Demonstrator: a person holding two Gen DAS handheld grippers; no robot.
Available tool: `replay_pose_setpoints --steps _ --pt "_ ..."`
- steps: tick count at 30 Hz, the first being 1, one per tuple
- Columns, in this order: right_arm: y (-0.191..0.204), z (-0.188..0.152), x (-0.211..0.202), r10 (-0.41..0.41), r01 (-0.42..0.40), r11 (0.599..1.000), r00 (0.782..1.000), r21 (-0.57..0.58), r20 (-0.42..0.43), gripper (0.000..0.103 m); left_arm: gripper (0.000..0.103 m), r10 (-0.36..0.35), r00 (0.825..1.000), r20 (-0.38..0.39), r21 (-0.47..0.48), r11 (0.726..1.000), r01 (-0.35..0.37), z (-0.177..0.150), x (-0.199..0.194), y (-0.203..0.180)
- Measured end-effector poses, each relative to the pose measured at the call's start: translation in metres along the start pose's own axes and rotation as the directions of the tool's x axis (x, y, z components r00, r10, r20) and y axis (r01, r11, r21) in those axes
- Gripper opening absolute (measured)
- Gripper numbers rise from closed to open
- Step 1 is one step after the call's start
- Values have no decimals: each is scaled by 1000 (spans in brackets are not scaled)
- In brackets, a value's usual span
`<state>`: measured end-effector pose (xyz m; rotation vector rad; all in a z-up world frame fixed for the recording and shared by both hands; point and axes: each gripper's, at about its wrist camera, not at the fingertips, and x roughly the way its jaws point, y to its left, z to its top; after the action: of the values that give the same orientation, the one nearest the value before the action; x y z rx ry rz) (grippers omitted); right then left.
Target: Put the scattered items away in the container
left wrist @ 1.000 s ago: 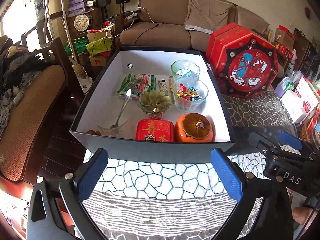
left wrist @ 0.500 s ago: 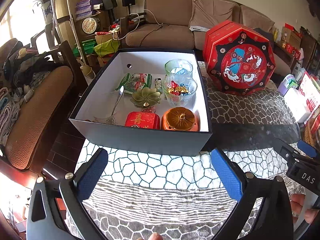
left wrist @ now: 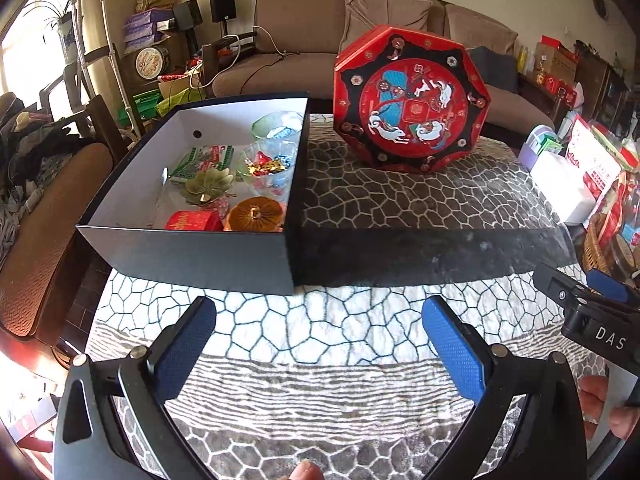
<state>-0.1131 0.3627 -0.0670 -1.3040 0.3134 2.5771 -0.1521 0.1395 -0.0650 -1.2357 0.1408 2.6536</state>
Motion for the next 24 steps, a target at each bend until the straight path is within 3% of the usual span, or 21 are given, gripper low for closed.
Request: replay_pose_setpoints --steps 7,11,24 --pt "-44 -11 39 -6 6 1000 1000 6 -27 103 103 -45 999 19 17 999 45 -13 27 -48" --pt "-57 -22 67 9 -9 1000 999 -4 -42 103 103 -39 999 -8 37 999 39 -23 56 -68" --pt "-58 -23 126 15 -21 994 999 -107 -52 103 103 -35 996 -81 51 998 39 -36 133 -77"
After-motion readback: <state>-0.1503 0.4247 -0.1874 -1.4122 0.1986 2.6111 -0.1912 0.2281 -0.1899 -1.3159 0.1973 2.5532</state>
